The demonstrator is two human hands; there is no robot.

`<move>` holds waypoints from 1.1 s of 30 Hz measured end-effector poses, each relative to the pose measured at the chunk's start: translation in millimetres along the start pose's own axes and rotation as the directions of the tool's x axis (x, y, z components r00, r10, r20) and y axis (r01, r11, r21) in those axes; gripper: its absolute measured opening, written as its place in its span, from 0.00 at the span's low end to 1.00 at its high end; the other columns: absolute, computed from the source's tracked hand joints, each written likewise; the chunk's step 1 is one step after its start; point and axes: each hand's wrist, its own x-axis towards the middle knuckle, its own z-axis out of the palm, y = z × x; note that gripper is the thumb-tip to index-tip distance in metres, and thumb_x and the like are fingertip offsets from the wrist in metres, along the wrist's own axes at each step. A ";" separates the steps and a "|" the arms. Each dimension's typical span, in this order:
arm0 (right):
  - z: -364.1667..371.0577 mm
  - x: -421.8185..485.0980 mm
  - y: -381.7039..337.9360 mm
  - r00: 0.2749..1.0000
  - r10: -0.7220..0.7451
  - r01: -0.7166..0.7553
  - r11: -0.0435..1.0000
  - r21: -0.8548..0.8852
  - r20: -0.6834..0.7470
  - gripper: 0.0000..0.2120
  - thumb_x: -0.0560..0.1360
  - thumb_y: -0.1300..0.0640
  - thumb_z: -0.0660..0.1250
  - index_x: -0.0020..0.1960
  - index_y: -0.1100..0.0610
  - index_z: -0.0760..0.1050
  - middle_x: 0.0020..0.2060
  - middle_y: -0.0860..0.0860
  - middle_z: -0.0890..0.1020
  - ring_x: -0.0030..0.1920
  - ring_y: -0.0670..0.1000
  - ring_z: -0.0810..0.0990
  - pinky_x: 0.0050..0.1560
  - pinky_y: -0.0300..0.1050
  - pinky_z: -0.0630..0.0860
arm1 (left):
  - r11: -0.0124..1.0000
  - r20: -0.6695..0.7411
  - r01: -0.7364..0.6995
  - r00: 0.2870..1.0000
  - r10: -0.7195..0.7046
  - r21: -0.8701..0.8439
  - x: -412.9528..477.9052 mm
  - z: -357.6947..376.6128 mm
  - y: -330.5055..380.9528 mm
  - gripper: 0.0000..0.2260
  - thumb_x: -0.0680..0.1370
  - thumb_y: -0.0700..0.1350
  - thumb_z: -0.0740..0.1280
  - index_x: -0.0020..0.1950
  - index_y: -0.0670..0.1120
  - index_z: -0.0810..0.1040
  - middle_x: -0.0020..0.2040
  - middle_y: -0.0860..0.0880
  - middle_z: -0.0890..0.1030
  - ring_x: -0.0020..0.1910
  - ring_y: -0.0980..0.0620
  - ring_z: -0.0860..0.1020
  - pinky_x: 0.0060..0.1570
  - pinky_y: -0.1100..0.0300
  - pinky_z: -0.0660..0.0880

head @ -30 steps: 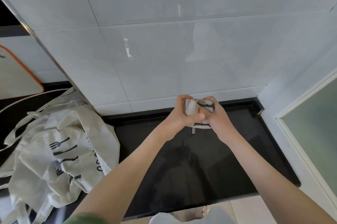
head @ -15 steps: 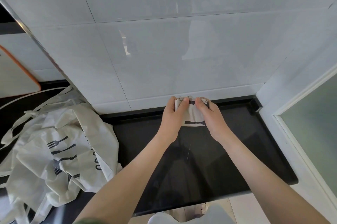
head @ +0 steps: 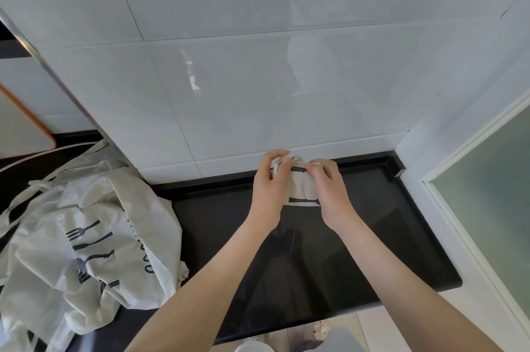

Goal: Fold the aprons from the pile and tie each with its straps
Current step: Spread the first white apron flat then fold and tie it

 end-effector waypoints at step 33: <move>-15.5 1.7 -1.5 0.927 -0.299 0.364 0.864 -0.347 0.228 0.13 0.83 0.60 0.52 0.56 0.52 0.76 0.48 0.40 0.78 0.45 0.33 0.74 0.46 0.27 0.68 | 0.559 0.519 -0.292 0.800 -0.302 0.776 19.3 -33.1 36.7 0.20 0.80 0.59 0.61 0.36 0.46 0.73 0.27 0.49 0.78 0.25 0.53 0.75 0.33 0.63 0.73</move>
